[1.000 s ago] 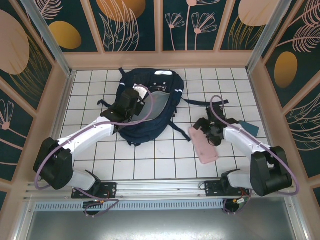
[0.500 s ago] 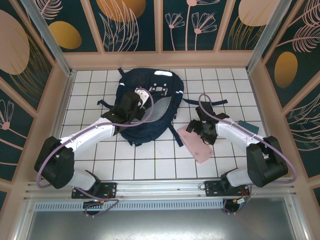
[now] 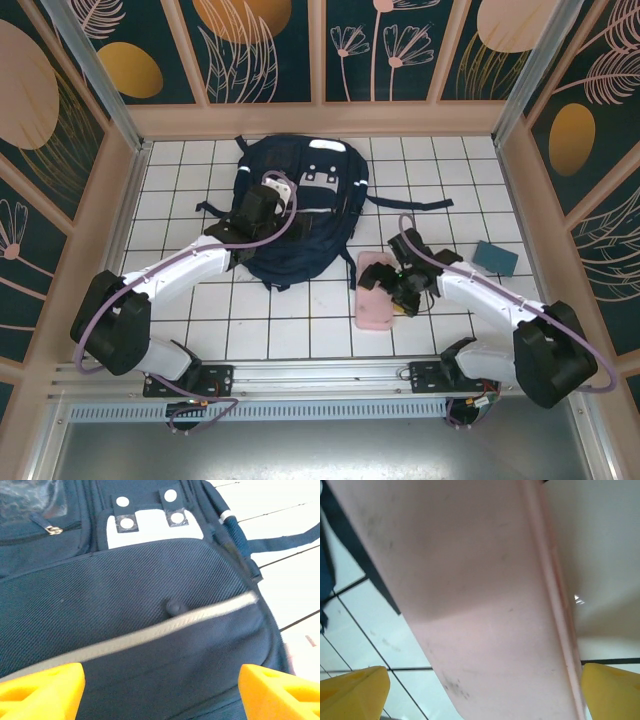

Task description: Pack the student bag

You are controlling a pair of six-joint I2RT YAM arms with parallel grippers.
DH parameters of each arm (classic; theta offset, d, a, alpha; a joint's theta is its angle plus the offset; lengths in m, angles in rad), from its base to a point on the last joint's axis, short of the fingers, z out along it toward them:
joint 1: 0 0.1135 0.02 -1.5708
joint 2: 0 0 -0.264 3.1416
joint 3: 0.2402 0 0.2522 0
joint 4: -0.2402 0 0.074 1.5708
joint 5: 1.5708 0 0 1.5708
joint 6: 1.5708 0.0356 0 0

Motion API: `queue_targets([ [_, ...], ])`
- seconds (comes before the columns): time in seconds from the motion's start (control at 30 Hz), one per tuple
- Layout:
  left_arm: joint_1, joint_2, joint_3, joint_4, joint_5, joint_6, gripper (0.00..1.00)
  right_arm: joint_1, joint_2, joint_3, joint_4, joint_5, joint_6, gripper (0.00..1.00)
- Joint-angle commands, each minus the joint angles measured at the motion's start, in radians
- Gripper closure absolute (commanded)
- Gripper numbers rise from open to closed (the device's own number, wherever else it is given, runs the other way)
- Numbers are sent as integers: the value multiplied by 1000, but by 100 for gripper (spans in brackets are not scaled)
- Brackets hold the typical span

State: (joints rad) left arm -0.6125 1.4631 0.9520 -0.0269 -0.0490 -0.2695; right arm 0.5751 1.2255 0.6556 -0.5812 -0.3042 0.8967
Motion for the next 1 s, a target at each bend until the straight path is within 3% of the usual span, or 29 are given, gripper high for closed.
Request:
queue_targets([
  [0.0,4,-22,8,54,80,-172,19,26,58,66,-43,91,-40,4],
  [0.13,3,-16,15,25,120,-297,23,26,97,84,-45,201,-106,7],
  [0.4,-27,-28,-20,8,264,-416,25,-63,75,-19,93,76,-165,18],
  [0.53,-81,-34,-60,20,328,-490,30,-123,87,-69,158,-3,-177,28],
  [0.67,-149,-24,-86,36,343,-564,35,-168,99,-88,194,-34,-191,31],
  [0.97,-243,157,2,119,340,-599,42,-317,162,-67,247,33,-215,39],
])
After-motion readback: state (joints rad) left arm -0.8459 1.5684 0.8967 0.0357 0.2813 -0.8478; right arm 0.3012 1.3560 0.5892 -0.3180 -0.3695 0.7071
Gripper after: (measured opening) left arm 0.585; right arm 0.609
